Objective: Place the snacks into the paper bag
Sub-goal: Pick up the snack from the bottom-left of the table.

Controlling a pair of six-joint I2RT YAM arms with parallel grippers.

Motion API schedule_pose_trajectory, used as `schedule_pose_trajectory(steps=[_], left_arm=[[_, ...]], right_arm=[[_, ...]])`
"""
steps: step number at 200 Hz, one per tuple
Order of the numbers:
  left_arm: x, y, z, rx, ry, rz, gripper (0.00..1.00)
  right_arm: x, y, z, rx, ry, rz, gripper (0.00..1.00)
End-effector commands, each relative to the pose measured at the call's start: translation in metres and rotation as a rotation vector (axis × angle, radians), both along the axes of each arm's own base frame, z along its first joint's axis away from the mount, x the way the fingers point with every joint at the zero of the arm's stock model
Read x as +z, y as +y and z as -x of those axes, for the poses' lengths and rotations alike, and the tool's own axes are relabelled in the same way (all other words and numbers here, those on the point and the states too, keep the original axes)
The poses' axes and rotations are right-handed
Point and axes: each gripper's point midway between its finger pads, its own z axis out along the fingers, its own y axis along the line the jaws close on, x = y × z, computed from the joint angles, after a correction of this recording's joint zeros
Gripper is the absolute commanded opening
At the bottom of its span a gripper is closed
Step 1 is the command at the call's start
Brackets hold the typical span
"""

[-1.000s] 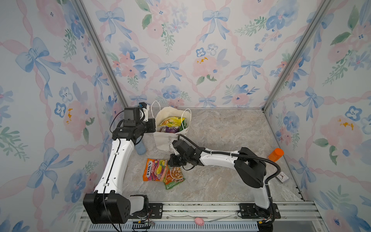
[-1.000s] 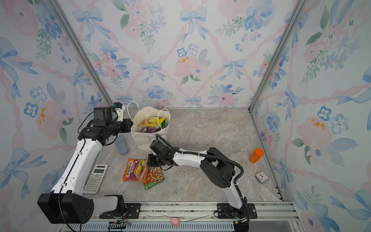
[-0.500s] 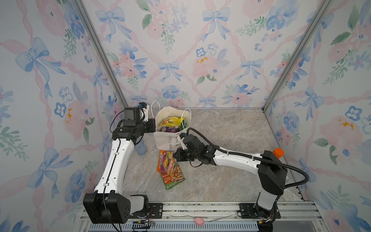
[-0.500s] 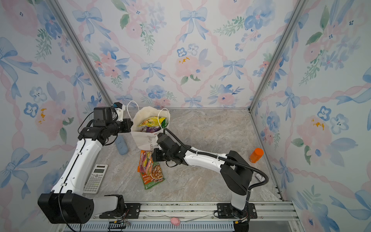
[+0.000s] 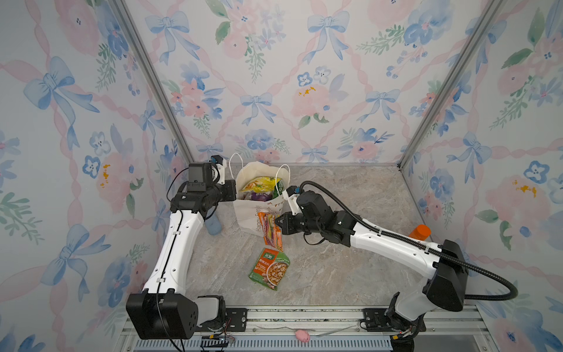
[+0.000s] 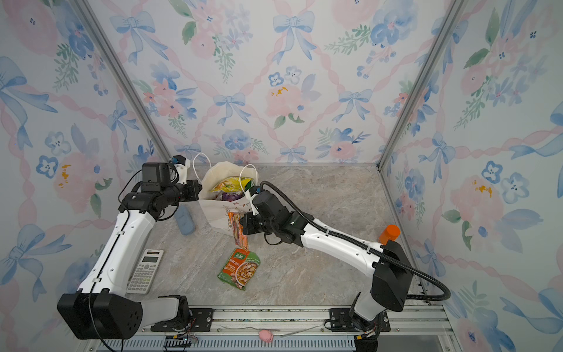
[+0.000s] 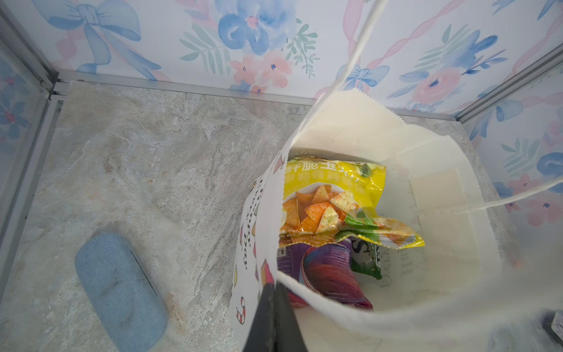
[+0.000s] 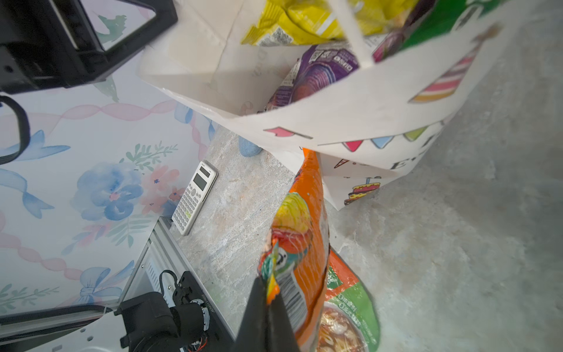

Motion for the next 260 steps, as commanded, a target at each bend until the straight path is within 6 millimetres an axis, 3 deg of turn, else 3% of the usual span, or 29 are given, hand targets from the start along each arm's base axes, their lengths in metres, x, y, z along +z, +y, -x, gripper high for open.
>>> schedule_pose_trajectory(steps=[1, 35, 81, 135, 196, 207, 260], left_arm=[[0.014, -0.001, -0.002, -0.001, -0.04, 0.025, 0.0], [0.012, -0.002, -0.002, -0.004, -0.034, 0.026, 0.0], [0.011, -0.003, -0.002, -0.011, -0.033, 0.03, 0.0], [0.01, -0.004, -0.001, -0.013, -0.031, 0.033, 0.0], [0.011, -0.005, 0.0, -0.018, -0.035, 0.035, 0.0], [0.011, -0.005, 0.0, -0.019, -0.034, 0.035, 0.0], [0.009, -0.006, 0.001, -0.024, -0.032, 0.039, 0.0]], right_arm=[[0.061, -0.018, -0.007, -0.015, -0.14, -0.055, 0.0], [0.109, -0.025, 0.001, 0.033, -0.229, -0.101, 0.0], [0.168, -0.019, 0.016, 0.119, -0.296, -0.197, 0.0], [0.214, -0.004, 0.011, 0.139, -0.375, -0.289, 0.0], [0.231, 0.018, -0.02, 0.107, -0.459, -0.297, 0.0], [0.221, 0.03, -0.031, 0.109, -0.45, -0.276, 0.0], [0.224, 0.058, -0.058, 0.124, -0.47, -0.257, 0.0]])
